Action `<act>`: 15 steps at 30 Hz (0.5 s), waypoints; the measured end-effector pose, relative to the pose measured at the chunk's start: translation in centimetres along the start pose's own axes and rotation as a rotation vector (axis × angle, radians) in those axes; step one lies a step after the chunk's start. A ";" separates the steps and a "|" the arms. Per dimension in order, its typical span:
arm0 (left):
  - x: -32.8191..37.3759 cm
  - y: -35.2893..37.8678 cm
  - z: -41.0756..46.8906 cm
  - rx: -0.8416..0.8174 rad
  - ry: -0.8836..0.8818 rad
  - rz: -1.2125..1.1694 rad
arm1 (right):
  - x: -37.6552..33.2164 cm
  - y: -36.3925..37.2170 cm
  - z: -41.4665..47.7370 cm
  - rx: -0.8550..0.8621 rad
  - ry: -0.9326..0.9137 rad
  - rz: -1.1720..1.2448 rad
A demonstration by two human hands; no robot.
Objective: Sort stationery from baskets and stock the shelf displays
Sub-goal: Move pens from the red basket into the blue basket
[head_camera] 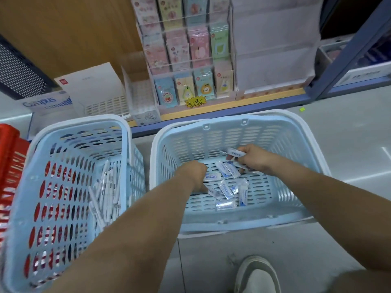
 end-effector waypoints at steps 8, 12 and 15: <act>0.0 2.6 -0.3 0.116 -0.046 -0.201 | 0.5 1.1 0.4 -0.069 0.095 0.290; 0.8 1.6 -0.6 0.150 0.027 -0.117 | 0.8 1.8 0.2 -0.084 0.146 0.402; 0.9 1.1 -0.7 0.135 0.038 -0.086 | 1.1 2.0 0.0 -0.096 0.193 0.452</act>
Point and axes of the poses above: each hand's wrist, its own z-axis towards the middle knuckle, its own y-axis out of the palm, x = y × z, the point moved 9 cm from there along z, towards the middle knuckle, and after that the axes turned 2 degrees about x, right-handed, at the moved point
